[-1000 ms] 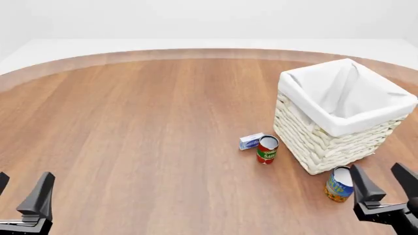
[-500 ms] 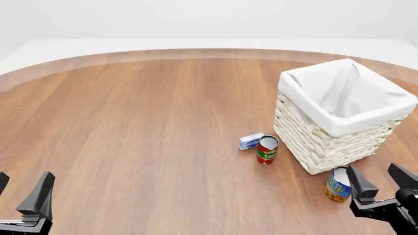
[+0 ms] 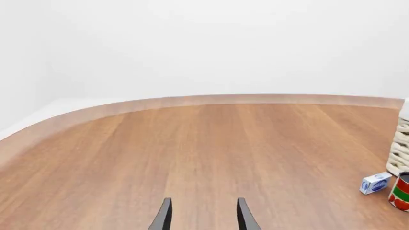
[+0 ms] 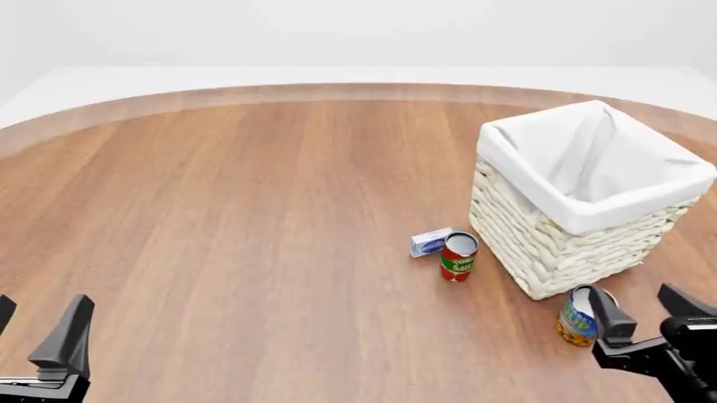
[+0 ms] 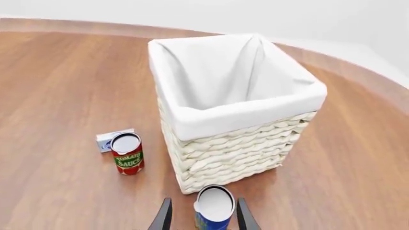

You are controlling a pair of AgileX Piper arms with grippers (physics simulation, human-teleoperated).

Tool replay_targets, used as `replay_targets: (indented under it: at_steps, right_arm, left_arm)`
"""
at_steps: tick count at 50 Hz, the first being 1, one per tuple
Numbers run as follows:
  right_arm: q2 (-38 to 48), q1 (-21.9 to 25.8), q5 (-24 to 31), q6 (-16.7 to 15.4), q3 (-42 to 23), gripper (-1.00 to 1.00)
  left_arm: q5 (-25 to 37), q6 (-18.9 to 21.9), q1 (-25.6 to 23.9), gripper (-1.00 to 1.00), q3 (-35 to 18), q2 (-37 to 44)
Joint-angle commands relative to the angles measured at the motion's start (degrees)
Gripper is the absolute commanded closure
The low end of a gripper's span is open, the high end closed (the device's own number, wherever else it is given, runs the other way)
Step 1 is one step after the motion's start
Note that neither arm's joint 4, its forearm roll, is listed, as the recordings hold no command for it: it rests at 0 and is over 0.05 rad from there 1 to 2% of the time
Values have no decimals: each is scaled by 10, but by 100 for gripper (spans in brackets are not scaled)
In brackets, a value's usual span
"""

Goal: Pick up the alphabet soup and the cream cheese box, and put them in the basket.

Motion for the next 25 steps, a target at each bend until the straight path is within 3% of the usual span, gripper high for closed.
replay_targets:
  at_steps: [1,10,25]
  right_arm:
    - [31,-7,-26,-2,8,-100]
    - [79,-10,-71,1,19,-100]
    - [124,-22,-102,0,23,-100]
  left_arm:
    - [0,0,0,-100,0,0]
    - [0,0,0,-100,0,0]
    - [0,0,0,-100,0,0]
